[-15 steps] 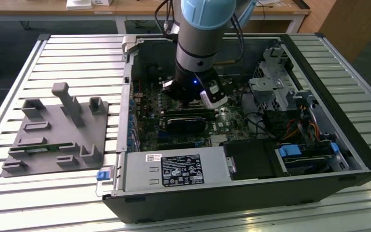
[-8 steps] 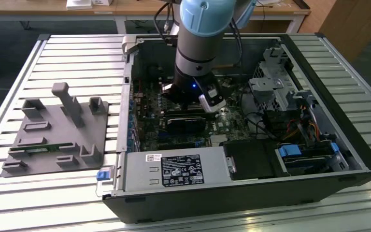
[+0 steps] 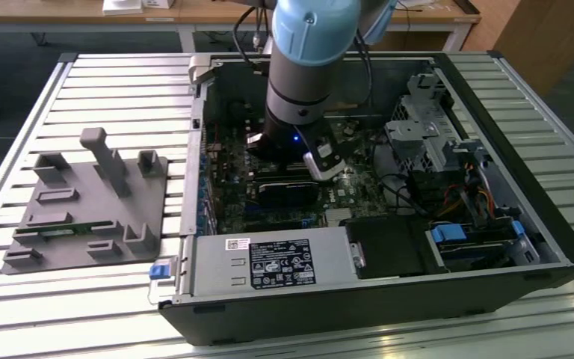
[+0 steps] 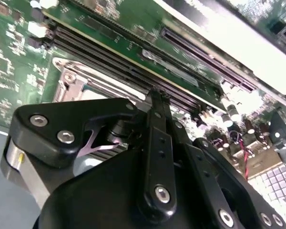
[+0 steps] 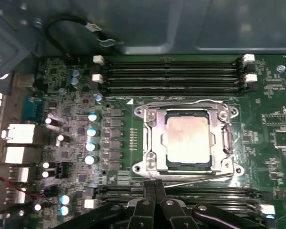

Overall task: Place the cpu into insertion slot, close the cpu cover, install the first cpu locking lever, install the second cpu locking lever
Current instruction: 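Install the second cpu locking lever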

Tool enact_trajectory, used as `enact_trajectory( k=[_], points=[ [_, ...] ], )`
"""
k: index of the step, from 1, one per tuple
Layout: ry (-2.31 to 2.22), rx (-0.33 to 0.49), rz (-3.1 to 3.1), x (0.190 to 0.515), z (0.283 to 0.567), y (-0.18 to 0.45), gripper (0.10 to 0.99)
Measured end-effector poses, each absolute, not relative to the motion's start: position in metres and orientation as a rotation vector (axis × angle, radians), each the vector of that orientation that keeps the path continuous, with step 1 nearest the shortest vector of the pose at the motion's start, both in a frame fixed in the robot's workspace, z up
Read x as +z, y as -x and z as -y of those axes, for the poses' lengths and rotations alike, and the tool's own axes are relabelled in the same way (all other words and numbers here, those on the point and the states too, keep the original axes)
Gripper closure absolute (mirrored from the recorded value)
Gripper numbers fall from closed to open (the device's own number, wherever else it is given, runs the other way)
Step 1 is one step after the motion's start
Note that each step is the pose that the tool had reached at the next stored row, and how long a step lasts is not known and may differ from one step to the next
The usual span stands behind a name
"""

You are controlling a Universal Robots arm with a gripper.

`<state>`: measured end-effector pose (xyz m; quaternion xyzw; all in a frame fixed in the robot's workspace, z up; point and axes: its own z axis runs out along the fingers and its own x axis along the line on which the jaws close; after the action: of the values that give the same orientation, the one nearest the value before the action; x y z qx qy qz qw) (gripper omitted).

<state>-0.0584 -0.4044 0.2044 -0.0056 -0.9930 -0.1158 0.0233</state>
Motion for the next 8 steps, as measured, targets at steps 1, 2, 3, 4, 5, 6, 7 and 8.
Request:
enact_trajectory(
  k=[1,2,3,4,5,6,7,8],
  points=[
    [0.017,-0.364,3.074,0.2044,0.4045,0.0605,0.98],
    [0.017,-0.368,3.074,0.2041,0.4045,0.0619,0.98],
    [0.017,-0.37,3.074,0.2033,0.4044,0.0627,0.98],
    [0.017,-0.374,3.073,0.2025,0.4045,0.0635,0.98],
    [0.017,-0.378,3.073,0.2019,0.4046,0.0644,0.98],
    [0.016,-0.385,3.072,0.2012,0.4046,0.0649,0.98],
    [0.016,-0.391,3.072,0.2006,0.4046,0.0651,0.98],
    [0.016,-0.394,3.072,0.2004,0.4048,0.0654,0.98]
  ],
)
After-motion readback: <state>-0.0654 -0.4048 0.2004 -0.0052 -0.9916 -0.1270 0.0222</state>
